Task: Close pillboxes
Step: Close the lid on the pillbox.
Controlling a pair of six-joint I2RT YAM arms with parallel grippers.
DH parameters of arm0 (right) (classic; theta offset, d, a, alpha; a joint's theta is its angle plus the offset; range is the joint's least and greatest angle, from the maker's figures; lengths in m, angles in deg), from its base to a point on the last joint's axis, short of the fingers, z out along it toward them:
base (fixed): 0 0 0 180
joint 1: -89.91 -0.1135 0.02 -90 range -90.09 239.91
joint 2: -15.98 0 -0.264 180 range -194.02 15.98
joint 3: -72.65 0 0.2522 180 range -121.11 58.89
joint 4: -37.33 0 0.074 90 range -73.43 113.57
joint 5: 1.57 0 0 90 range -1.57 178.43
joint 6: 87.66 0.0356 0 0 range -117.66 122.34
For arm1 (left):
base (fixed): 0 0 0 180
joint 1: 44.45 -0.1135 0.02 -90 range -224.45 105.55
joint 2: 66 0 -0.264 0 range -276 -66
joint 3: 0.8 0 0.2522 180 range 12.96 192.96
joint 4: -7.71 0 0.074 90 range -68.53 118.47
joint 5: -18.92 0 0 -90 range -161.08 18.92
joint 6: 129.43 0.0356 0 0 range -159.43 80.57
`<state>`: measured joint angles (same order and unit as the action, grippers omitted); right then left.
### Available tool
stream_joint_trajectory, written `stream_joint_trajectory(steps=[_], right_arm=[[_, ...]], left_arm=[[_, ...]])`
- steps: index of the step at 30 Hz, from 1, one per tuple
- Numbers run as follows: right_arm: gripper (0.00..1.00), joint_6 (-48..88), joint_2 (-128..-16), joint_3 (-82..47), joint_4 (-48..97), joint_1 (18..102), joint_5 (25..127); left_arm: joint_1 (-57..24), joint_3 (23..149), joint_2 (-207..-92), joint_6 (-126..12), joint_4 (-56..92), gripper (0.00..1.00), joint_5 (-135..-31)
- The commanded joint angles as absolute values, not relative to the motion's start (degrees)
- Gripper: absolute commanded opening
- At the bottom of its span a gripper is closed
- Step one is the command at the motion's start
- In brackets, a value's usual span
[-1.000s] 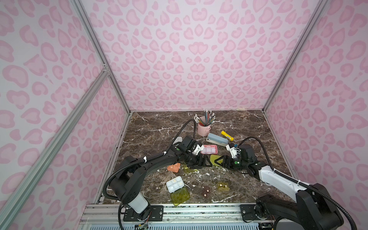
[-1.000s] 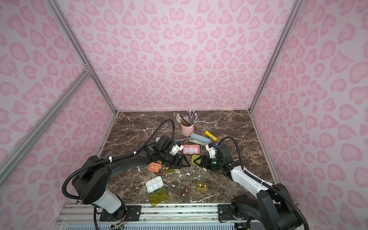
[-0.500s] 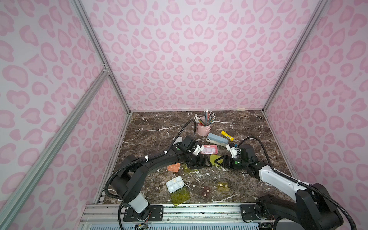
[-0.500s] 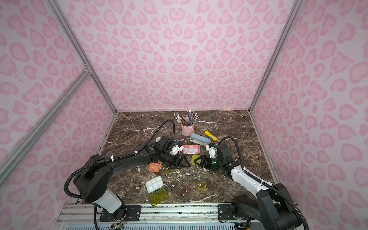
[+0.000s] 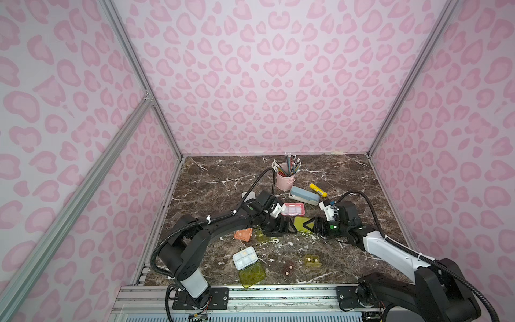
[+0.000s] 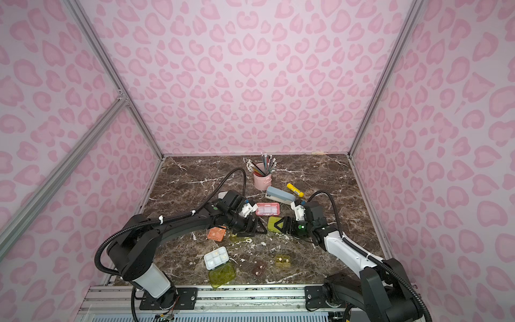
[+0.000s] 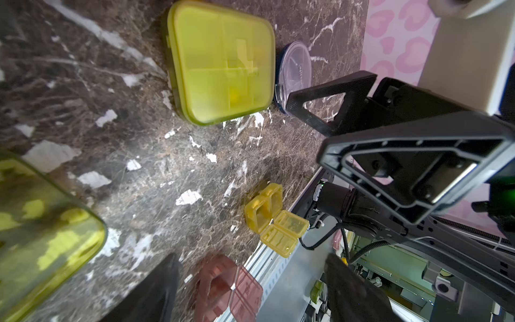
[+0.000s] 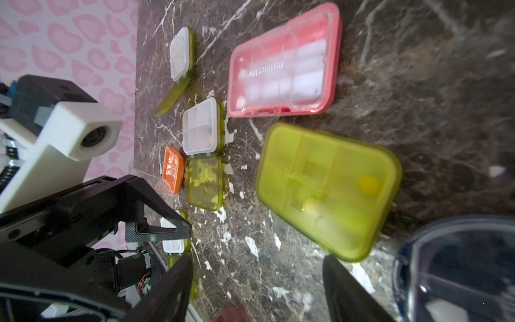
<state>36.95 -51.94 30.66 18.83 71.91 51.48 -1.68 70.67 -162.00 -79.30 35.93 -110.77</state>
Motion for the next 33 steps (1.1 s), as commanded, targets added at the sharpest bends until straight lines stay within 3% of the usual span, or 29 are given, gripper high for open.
stream_joint_trajectory(steps=[1,6,33], right_arm=[[0.74,33.23,-52.04,28.77,12.87,71.87,58.69],[0.74,31.52,-52.60,26.17,10.38,71.80,62.89],[0.70,24.39,-68.87,17.67,9.23,71.75,61.30]], left_arm=[[-1.83,71.69,-162.86,-78.91,34.57,0.84,-109.98],[-1.82,73.18,-164.29,-78.84,34.62,0.84,-109.41],[-3.08,86.34,-179.05,-77.65,33.60,0.83,-107.30]])
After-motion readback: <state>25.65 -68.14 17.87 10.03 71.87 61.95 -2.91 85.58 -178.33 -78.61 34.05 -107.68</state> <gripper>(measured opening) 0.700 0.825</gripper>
